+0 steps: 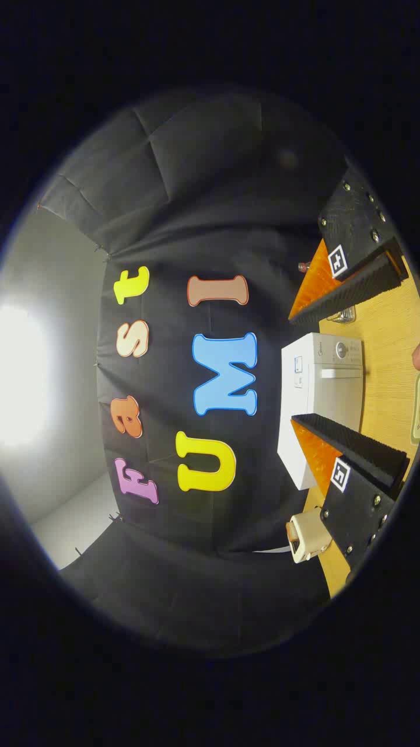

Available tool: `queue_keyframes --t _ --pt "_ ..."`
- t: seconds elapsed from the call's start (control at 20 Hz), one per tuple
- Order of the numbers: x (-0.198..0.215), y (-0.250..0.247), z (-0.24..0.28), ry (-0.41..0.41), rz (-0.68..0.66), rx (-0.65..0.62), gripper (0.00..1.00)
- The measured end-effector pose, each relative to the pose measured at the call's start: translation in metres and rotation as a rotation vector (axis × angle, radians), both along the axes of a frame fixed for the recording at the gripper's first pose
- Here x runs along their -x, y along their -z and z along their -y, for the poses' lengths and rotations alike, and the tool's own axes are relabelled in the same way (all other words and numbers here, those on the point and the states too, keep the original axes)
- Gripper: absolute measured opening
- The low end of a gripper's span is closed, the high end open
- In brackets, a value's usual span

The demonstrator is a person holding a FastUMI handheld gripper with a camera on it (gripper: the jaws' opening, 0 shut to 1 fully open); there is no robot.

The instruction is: Open the microwave, put the food inside, and close the microwave door.

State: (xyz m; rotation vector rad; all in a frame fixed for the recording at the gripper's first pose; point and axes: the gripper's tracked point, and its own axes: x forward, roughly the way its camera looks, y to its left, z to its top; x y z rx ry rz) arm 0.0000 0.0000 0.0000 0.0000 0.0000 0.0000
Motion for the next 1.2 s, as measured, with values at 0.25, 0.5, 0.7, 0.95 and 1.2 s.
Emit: queue_keyframes --t 0.25,0.5,0.7,0.95,1.2 --pt "0.008 0.004 0.0 -0.003 -0.011 -0.031 0.96" --pt "0.014 0.005 0.005 0.009 -0.009 -0.045 0.96" --pt "0.021 0.009 0.008 0.011 -0.015 -0.046 0.96" --pt "0.026 0.006 0.009 0.016 -0.002 -0.039 0.96" --pt "0.027 0.005 0.007 0.01 0.001 -0.034 0.96"
